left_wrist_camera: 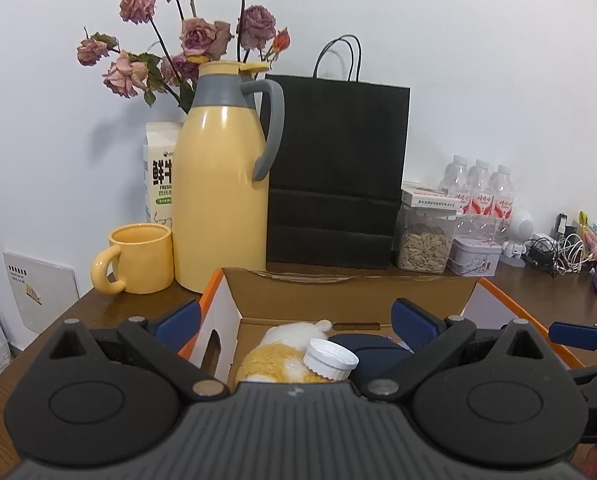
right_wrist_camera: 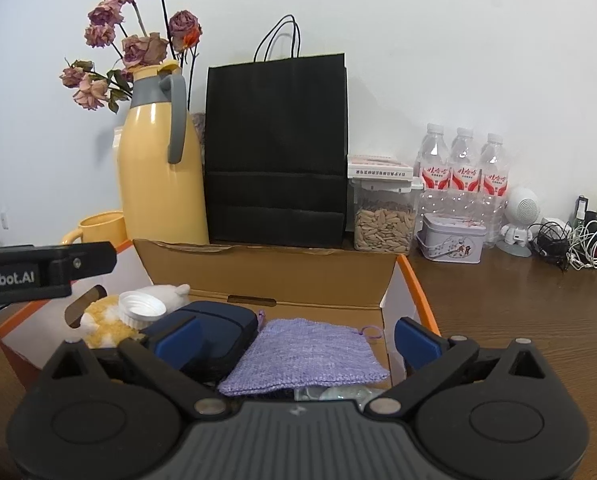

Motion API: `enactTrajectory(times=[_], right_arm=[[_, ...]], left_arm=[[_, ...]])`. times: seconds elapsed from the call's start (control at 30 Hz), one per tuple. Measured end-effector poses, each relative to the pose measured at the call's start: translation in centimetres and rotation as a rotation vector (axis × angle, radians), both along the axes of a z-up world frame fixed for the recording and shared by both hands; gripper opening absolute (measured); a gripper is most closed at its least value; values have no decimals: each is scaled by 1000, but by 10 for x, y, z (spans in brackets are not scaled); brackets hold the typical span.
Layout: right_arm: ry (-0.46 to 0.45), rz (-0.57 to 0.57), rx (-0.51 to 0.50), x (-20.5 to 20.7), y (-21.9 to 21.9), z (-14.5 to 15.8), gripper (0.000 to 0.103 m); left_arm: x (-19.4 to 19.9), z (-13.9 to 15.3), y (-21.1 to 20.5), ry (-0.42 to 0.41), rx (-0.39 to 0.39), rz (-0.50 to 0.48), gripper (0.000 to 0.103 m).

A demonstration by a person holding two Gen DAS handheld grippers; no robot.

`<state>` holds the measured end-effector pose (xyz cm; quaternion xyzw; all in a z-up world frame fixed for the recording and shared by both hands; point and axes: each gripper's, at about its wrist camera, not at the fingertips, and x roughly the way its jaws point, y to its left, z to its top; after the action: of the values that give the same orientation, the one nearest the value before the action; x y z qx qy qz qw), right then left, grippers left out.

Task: Organize objects
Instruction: 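Withdraw both grippers from the box back toward the table items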

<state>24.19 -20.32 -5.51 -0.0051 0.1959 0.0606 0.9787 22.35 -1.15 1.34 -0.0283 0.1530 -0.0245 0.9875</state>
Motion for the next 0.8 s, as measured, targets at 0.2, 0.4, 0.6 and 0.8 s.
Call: enactTrajectory(times=[0.2,0.4,0.6,0.8], right_arm=[[-19,15,-12,-14,0,4,103],[-41,31,-17,-31,1,12,103],[-46,32,-23,-53,-1,18,103],[-19,41,-41,-80,-4,17,103]], left_arm=[[-19,6,4,-40,-9,0,103],[-42,16,8,-46,-4,-5,103],[-66,22,15,-30,19,-12,103],[-90,21,24,14,33,-19,103]])
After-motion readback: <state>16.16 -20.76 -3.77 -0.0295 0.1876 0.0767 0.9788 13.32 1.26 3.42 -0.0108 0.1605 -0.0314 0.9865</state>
